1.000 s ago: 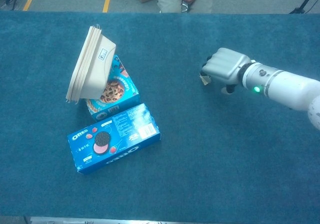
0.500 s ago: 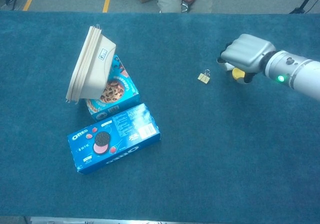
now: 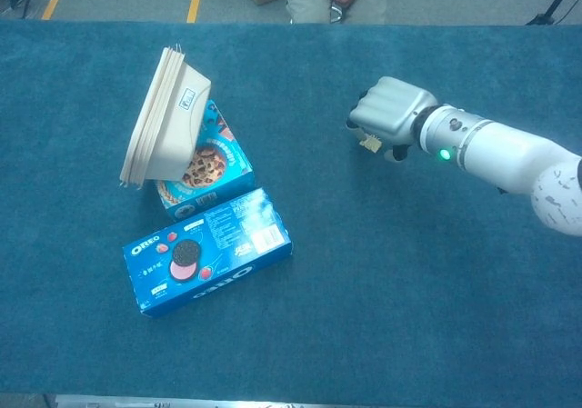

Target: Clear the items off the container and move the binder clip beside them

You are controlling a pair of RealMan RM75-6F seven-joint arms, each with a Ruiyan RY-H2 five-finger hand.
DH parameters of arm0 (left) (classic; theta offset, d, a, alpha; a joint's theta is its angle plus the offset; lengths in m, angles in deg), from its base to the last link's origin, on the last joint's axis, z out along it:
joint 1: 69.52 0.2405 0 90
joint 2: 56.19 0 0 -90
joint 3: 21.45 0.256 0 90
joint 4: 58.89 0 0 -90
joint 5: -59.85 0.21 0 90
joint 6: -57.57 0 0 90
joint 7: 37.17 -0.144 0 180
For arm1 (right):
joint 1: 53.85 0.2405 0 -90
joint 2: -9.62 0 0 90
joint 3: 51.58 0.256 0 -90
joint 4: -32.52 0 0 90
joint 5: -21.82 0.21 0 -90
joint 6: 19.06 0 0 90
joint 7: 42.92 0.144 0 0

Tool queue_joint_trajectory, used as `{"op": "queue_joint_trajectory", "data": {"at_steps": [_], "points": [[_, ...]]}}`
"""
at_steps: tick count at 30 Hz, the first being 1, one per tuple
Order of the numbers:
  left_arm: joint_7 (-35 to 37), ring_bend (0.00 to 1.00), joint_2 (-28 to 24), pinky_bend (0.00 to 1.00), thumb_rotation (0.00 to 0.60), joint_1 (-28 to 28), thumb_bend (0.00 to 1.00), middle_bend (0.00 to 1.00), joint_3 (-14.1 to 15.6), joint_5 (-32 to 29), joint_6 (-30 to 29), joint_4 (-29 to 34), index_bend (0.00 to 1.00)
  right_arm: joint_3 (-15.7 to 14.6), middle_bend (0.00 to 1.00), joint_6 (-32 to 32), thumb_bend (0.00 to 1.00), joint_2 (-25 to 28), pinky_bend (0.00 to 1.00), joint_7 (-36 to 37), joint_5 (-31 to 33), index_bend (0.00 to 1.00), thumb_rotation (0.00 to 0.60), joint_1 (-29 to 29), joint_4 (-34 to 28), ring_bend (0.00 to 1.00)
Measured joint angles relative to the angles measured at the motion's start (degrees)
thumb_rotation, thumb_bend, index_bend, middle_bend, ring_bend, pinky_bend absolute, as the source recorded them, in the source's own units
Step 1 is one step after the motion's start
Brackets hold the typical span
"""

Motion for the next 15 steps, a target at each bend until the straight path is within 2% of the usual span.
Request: {"op": "queue_joint_trajectory", "data": {"at_steps": [15], "points": [[0.09, 0.06, 0.47, 0.04, 0.600, -0.79, 0.39, 0.12, -0.19, 0.44, 0.86, -0.39, 0.19, -2.72, 0.32, 1.10, 0.23, 2.51, 0.38, -0.99, 2.23, 0.40, 0.600, -0.98, 0.00, 0.22]]}}
